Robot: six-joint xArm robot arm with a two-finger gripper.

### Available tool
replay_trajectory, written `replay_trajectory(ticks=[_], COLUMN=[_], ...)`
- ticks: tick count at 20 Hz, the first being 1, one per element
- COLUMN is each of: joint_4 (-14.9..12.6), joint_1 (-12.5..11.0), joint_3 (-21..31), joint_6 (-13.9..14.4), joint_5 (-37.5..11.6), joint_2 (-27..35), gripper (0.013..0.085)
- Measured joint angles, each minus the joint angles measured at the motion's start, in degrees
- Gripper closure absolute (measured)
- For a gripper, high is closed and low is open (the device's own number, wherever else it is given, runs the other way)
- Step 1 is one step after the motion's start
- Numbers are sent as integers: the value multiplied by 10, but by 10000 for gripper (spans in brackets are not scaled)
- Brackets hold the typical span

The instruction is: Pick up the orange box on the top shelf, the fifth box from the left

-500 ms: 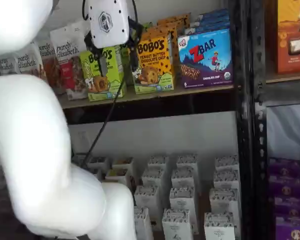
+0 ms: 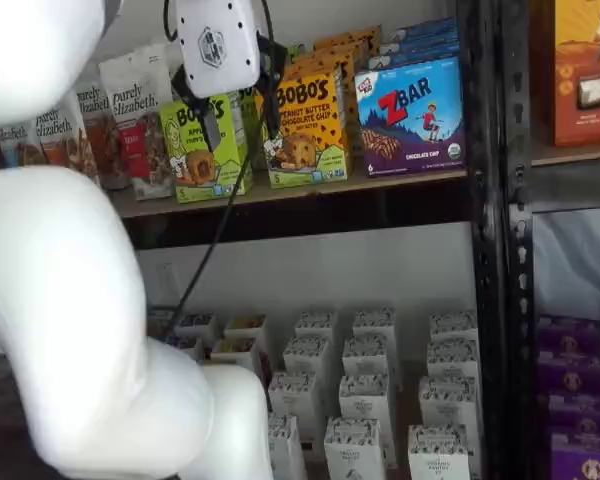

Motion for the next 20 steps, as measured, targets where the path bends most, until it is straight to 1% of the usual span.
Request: replay_trajectory(ticks=[2, 4, 5, 7, 8, 10, 11, 15, 17, 18, 20], joint_4=[-7, -20, -22, -5, -2, -2, -5, -4, -12, -11, 6], joint_1=[6, 15, 16, 3, 0, 0, 2, 0, 3, 3, -6], joint_3=[1, 4, 8, 13, 11, 3, 2, 4, 14, 19, 26], joint_6=[4, 10, 11, 3, 2, 1, 2, 2, 5, 5, -3], joint_5=[-4, -15, -25, -44, -48, -53, -62, -112, -147, -164, -197], joint_2=[4, 11, 13, 18, 27, 48, 57, 80, 79, 79, 80], gripper=[130, 130, 130, 130, 130, 130, 130, 130, 130, 130, 130])
